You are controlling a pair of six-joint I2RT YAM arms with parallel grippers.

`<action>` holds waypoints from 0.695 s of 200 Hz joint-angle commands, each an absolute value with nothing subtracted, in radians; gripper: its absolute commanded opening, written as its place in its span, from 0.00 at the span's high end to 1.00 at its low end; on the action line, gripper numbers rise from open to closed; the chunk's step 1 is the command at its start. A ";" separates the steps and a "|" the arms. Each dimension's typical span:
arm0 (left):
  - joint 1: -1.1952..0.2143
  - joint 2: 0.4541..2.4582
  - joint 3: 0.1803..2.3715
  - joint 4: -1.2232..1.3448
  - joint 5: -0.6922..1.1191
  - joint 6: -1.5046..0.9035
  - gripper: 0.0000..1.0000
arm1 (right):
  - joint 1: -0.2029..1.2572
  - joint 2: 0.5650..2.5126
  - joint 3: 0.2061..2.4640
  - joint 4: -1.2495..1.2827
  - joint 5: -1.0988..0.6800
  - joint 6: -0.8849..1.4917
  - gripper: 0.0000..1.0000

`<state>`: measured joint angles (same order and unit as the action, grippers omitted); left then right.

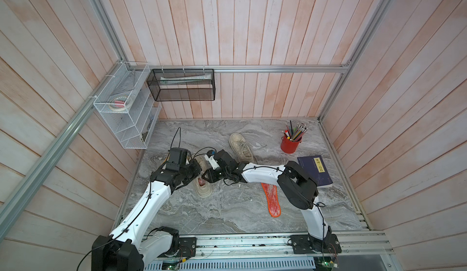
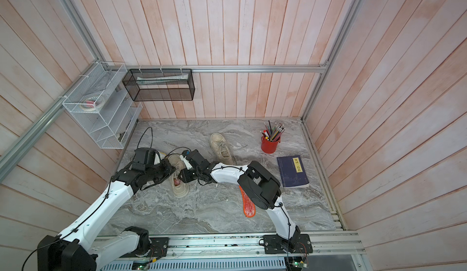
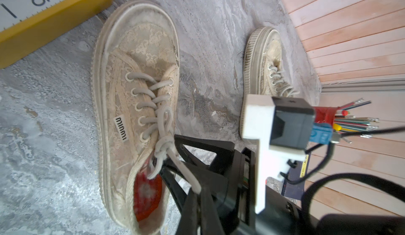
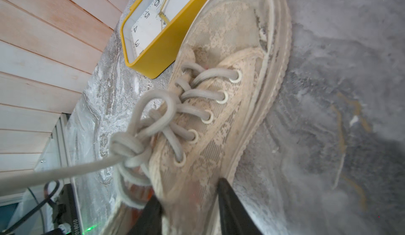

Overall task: Remove the insole from the shoe
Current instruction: Move the shoe to the center of the board.

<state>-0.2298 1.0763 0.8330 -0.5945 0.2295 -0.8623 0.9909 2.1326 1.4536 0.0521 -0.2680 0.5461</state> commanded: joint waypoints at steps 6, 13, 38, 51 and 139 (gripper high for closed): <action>-0.225 1.025 0.901 -0.600 0.206 -0.916 1.00 | 0.997 2.139 1.450 0.070 -0.182 0.590 0.80; -0.223 1.022 0.911 -0.601 0.206 -0.923 1.00 | 0.997 2.133 1.447 0.069 -0.171 0.594 0.83; -0.223 1.024 0.949 -0.588 0.233 -0.933 1.00 | 0.996 2.106 1.427 0.067 -0.113 0.630 0.93; -0.223 1.037 0.968 -0.577 0.264 -0.933 1.00 | 0.992 2.082 1.406 0.069 -0.076 0.657 0.96; -0.243 1.109 1.023 -0.397 0.558 -0.997 1.00 | 0.938 1.934 1.253 -0.002 0.123 0.812 1.00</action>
